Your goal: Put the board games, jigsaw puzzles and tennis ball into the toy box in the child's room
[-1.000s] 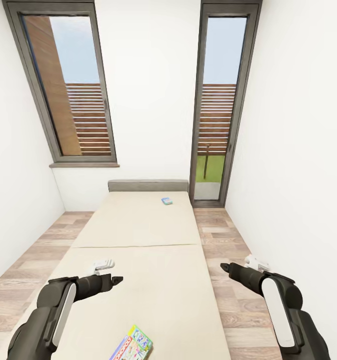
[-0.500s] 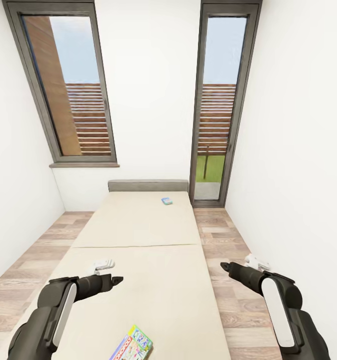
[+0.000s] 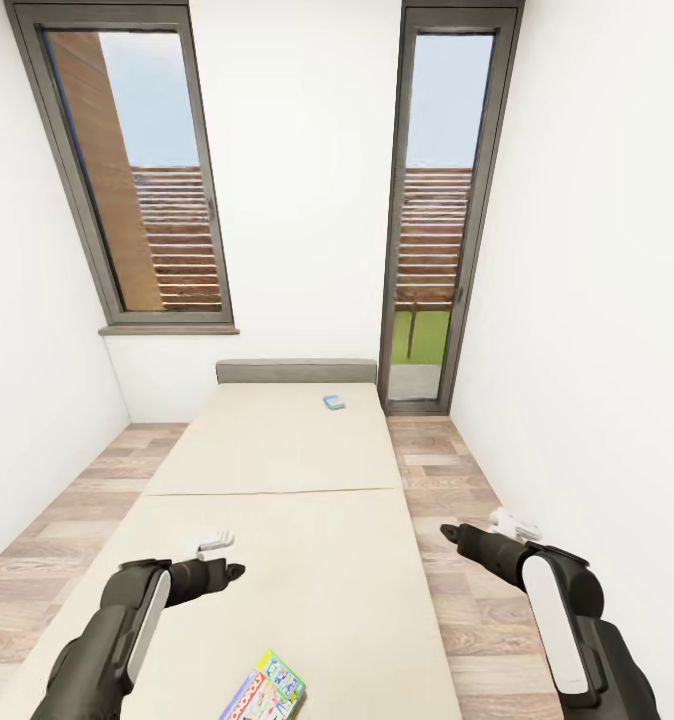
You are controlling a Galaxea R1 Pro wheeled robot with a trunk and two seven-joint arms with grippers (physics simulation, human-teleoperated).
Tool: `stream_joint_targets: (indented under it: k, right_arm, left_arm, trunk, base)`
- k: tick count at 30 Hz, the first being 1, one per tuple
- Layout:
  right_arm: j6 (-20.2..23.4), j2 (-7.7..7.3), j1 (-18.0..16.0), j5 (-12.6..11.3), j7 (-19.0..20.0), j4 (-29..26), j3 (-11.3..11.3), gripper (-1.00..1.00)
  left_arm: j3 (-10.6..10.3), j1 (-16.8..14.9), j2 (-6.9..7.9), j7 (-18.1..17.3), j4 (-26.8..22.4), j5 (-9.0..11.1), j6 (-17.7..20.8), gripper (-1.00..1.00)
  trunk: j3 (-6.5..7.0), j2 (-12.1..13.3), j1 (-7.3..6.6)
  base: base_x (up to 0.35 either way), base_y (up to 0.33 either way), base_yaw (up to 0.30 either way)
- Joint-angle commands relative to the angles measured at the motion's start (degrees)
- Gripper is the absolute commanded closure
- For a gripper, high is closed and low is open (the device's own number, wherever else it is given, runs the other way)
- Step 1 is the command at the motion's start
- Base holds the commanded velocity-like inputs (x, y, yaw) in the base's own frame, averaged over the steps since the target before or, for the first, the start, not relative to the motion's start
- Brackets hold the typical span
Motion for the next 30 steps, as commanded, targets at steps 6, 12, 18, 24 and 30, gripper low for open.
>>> stream_joint_targets:
  k: [6,12,18,24,30]
  right_arm:
    - [0.58,0.09,-0.08,-0.52,-1.33,-0.08,1.12,-1.00]
    - [0.96,-0.06,-0.09,-0.50,-2.95,-0.11,2.62,-1.00]
    - [1.11,-0.20,-0.09,-0.50,-3.26,-0.20,4.86,-1.00]
    - [1.21,-0.11,-0.13,-0.50,-3.39,-0.46,6.02,-1.00]
    - [2.51,0.18,-0.24,-0.50,-3.90,-0.61,6.10,-1.00]
  left_arm:
    - [0.11,-5.45,-0.18,4.19,13.59,-0.02,-6.44,-1.00]
    - [0.11,-8.15,-0.83,6.77,21.99,-0.04,-12.99,-1.00]
    - [0.02,-8.65,-3.90,11.96,27.01,-0.14,-20.45,-1.00]
    - [-0.05,-8.98,-5.95,16.34,28.79,-0.15,-24.65,-1.00]
    - [-0.89,-11.96,-7.19,17.22,29.56,-0.16,-25.40,-1.00]
  trunk:
    - [-0.14,-0.14,0.04]
    - [-0.14,-0.14,0.04]
    - [-0.14,-0.14,0.04]
    - [-0.14,-0.14,0.04]
    - [-0.27,-0.14,0.04]
  base:
    - [0.000,0.000,0.000]
    - [0.000,0.000,0.000]
    - [0.000,0.000,0.000]
    - [0.000,0.000,0.000]
    - [0.000,0.000,0.019]
